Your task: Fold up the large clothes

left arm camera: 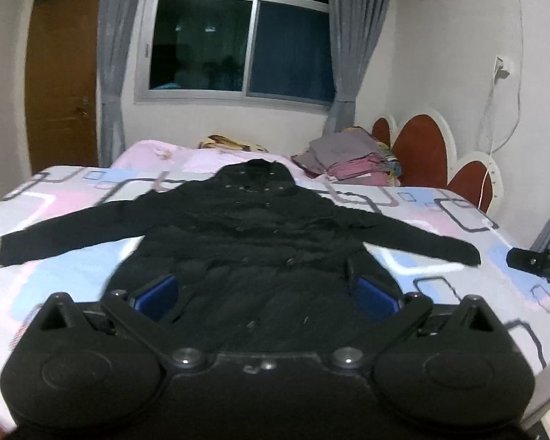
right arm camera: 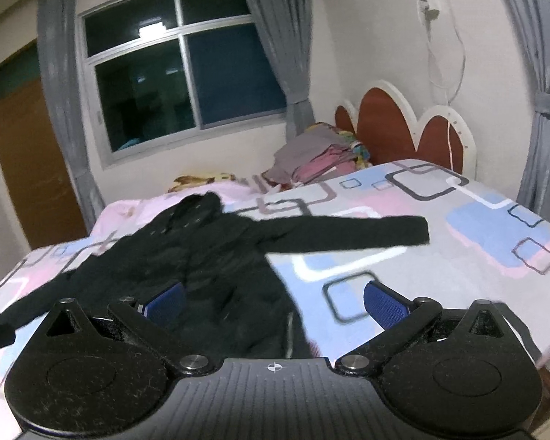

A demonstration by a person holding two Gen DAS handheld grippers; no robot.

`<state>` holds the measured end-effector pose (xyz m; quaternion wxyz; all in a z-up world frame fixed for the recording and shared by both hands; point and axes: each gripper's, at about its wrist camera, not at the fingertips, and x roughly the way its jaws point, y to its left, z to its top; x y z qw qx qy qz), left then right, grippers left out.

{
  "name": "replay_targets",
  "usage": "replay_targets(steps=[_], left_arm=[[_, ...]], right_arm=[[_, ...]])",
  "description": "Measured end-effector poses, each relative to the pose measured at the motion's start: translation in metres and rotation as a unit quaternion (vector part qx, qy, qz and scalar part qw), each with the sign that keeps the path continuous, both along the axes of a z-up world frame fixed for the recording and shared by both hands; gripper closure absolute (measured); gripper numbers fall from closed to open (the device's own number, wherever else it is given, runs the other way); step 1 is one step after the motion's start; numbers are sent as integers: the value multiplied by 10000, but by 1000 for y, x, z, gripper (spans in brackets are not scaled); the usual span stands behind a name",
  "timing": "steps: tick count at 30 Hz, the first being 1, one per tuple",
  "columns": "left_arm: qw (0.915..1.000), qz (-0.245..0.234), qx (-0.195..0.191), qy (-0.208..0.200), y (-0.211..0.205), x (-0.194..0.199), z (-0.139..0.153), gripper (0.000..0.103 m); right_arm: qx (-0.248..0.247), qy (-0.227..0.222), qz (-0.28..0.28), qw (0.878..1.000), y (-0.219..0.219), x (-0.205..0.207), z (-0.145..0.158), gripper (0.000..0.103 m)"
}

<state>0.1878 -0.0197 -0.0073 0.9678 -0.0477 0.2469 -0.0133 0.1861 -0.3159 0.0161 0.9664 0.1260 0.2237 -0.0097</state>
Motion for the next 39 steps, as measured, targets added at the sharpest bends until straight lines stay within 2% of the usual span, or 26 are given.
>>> replay_targets(steps=[4,12,13,14,15,16,18,21,28,32,36,39], left_arm=[[9999,-37,-97,36,-25,68,-11,0],[9986,-137,375,335,-79,196,-36,2],[9984,-129,408,381,-86,211,-40,2],[9981,-65,448,414,-93,222,-45,2],[9978,-25,470,461,-97,232,-48,2],[9977,-35,456,498,-101,243,-53,2],[9976,-18,453,531,-107,257,-59,9],[9959,-22,590,685,-115,277,-72,15],[9917,101,751,1042,-120,314,-96,18],[9901,218,796,1138,-119,329,-102,18],[9900,298,678,1198,-116,335,-105,17],[9895,367,657,1231,-115,336,-106,17]], right_arm=[[232,193,-288,9991,-54,78,-25,0],[591,347,-868,9939,-154,191,-67,1],[634,396,-903,9931,-162,202,-73,21],[723,549,-948,9914,-172,217,-82,32],[826,631,-1006,9895,-181,227,-90,38],[890,667,-1065,9881,-188,234,-97,38],[965,743,-1188,9854,-204,249,-113,39],[1213,1012,-1273,9792,-222,267,-138,67],[1752,1321,-1469,9645,-251,291,-181,67],[1925,1429,-1519,9589,-257,300,-193,67],[2203,1549,-1616,9494,-266,307,-205,67],[2244,1489,-1642,9489,-267,309,-206,67]])
